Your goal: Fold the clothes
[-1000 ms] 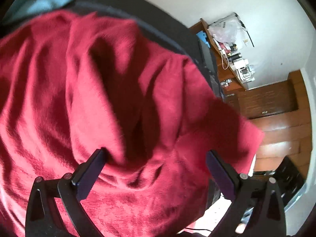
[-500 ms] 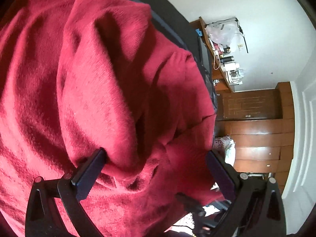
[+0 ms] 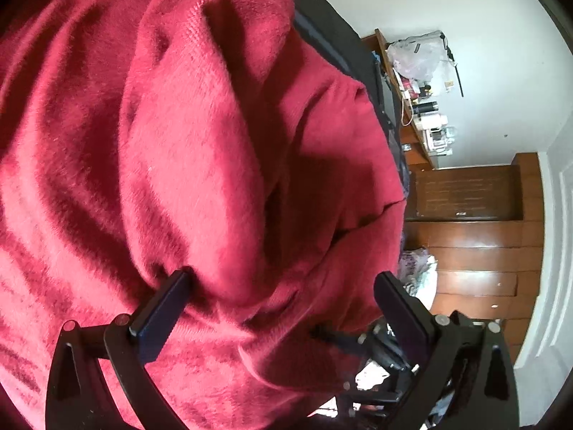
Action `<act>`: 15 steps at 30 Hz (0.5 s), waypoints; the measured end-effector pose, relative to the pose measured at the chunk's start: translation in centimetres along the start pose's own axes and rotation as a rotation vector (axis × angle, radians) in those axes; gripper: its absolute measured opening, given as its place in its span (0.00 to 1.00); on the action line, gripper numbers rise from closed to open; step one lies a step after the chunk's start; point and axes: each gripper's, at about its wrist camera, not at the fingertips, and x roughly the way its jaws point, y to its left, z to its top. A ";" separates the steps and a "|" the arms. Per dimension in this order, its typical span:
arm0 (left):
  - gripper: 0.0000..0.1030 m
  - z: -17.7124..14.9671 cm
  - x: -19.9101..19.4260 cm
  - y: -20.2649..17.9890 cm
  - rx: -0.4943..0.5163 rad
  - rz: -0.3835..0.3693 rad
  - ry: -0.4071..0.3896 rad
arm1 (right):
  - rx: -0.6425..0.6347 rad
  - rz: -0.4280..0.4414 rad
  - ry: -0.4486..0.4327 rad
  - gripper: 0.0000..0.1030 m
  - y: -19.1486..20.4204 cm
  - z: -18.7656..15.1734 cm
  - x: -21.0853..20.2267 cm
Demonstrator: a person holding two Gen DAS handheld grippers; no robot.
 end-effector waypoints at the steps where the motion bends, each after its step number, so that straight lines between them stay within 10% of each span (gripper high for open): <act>1: 0.99 -0.4 -0.1 0.2 0.003 0.013 0.002 | -0.017 -0.001 -0.009 0.72 0.2 -0.3 -0.3; 15: 0.99 -3.7 2.7 -0.9 0.072 0.110 -0.003 | 0.015 0.059 -0.026 0.73 -2.2 -2.1 -2.8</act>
